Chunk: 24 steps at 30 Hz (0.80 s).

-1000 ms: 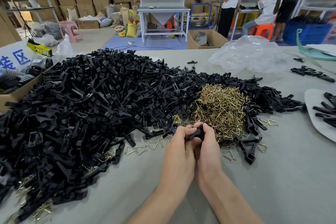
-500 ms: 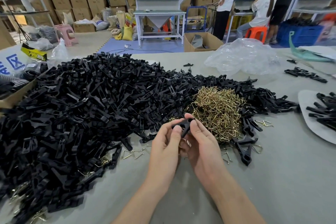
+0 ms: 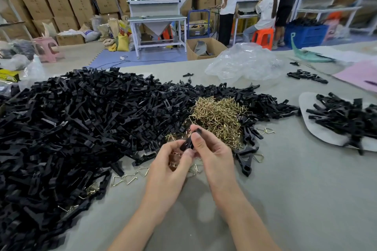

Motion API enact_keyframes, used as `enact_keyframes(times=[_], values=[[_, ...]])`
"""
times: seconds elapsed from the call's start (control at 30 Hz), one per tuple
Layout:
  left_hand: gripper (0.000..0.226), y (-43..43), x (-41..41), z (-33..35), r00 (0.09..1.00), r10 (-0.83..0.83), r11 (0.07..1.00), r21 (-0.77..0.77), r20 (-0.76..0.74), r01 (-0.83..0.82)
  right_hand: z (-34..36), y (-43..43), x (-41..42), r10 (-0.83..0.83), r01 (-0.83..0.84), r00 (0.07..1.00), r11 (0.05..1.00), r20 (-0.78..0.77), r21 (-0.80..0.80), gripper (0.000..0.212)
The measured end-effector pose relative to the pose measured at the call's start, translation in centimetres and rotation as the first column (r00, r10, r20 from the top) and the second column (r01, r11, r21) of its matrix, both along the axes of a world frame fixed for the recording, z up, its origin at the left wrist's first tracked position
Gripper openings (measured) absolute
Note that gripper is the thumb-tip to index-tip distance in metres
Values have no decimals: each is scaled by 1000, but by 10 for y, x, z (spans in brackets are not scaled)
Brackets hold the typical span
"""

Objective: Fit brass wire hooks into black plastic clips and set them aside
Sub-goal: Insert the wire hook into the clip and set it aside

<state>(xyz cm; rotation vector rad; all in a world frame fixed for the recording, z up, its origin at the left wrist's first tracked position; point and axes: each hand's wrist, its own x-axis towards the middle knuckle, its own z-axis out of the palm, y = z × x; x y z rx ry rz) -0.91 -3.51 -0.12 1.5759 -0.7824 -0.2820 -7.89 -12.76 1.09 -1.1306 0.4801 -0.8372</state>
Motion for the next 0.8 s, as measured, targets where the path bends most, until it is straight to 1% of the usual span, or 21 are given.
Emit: enact_keyframes(times=[0.1, 0.17, 0.23, 0.33, 0.4, 0.43, 0.5, 0.53, 0.57, 0.67, 0.73, 0.8], values=[[14, -15, -12, 12, 997, -28, 999, 40, 77, 25, 5, -11, -20, -21, 22, 999, 999, 26, -30, 28], [15, -36, -24, 22, 989, -81, 995, 75, 127, 72, 8, -28, -35, -82, 83, 995, 996, 63, -20, 30], [16, -66, -40, 31, 977, -147, 986, 99, 152, 132, 11, -48, -50, -205, 202, 977, 978, 64, 44, 33], [19, -130, -70, 50, 963, -232, 970, 99, 134, 220, 17, -80, -76, -399, 385, 915, 909, 66, 159, 35], [24, -186, -91, 70, 945, -310, 950, 77, 103, 303, 22, -98, -96, -498, 484, 864, 861, 66, 157, 37], [36, -212, -101, 82, 929, -361, 931, 96, 87, 352, 25, -105, -104, -536, 526, 842, 839, 50, 140, 37], [69, -253, -120, 100, 895, -443, 885, 182, 50, 428, 28, -113, -120, -583, 578, 812, 808, 14, 112, 39], [76, -265, -127, 103, 885, -465, 868, 218, 39, 446, 28, -116, -126, -593, 589, 805, 801, 4, 104, 39], [75, -270, -132, 101, 880, -474, 862, 229, 44, 453, 28, -117, -130, -594, 591, 804, 801, 3, 95, 38], [54, -246, -132, 77, 877, -466, 879, 167, 113, 446, 24, -114, -132, -569, 566, 822, 822, 28, 61, 35], [42, -213, -115, 56, 884, -410, 909, 170, 223, 379, 17, -105, -125, -548, 548, 836, 836, 1, 17, 35], [39, -173, -87, 33, 872, -328, 937, 242, 363, 252, 8, -91, -114, -522, 518, 849, 853, -83, -65, 33]])
